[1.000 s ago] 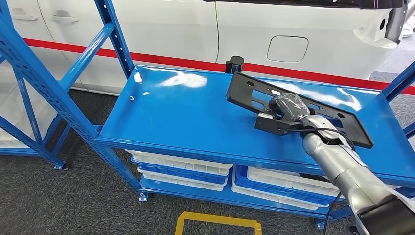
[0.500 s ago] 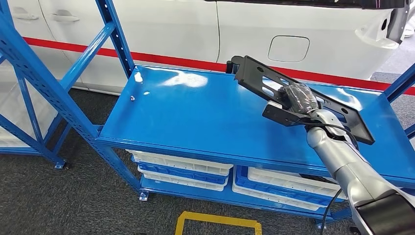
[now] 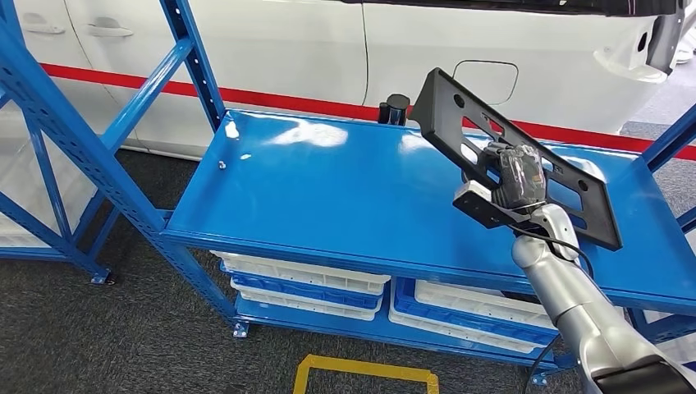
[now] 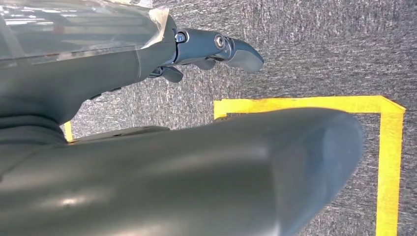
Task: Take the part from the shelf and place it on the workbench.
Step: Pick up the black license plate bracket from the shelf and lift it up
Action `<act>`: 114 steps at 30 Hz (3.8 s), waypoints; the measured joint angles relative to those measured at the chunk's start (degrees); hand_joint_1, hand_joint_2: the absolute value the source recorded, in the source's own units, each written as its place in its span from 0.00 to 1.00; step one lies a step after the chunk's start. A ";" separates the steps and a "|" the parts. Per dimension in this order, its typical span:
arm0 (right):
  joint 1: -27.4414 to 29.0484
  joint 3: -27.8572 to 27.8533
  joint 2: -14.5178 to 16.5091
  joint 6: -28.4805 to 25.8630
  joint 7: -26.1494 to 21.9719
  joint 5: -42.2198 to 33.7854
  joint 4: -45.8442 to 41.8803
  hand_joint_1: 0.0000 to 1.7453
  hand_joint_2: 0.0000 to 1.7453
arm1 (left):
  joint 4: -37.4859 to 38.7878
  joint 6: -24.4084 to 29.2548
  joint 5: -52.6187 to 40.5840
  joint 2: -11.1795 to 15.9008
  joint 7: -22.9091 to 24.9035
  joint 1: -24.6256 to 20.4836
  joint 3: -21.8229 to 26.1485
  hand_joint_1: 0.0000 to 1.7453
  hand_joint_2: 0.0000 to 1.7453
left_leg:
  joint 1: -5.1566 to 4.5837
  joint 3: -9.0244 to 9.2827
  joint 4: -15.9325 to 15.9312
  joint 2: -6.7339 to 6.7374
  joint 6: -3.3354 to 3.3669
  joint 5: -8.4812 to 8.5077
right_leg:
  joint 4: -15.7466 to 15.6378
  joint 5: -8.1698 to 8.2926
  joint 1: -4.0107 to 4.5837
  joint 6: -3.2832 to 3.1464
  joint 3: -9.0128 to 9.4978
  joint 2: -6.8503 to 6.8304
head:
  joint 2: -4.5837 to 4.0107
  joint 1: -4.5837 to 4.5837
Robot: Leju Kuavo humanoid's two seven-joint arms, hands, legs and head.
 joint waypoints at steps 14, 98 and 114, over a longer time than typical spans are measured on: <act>4.41 -7.21 6.58 -2.08 -0.40 4.32 -10.06 1.00 1.00 | 0.00 0.97 -0.79 0.00 -2.56 -0.90 0.34 0.00 1.00 | 0.04 0.02 -0.01 0.05 -0.05 -0.04 | 0.00 -0.08 0.02 -0.11 -0.32 0.04 | 0.00 0.01; 0.00 -13.14 1.30 4.73 4.94 7.42 -54.76 1.00 1.00 | 0.00 1.58 -4.17 -0.92 -1.39 -1.57 1.15 0.00 1.00 | -0.15 -0.42 0.11 -0.08 -0.02 -0.05 | -0.03 -0.04 -0.04 -0.07 -0.19 -0.10 | 0.00 -0.02; -3.63 -10.98 4.00 4.73 4.79 5.49 -48.92 1.00 1.00 | -0.02 3.06 -2.53 -0.29 -1.00 -1.39 3.28 0.00 1.00 | -0.26 -0.33 -0.69 0.07 1.67 0.67 | 17.45 -6.03 -0.60 0.22 -9.16 -0.31 | 0.00 0.40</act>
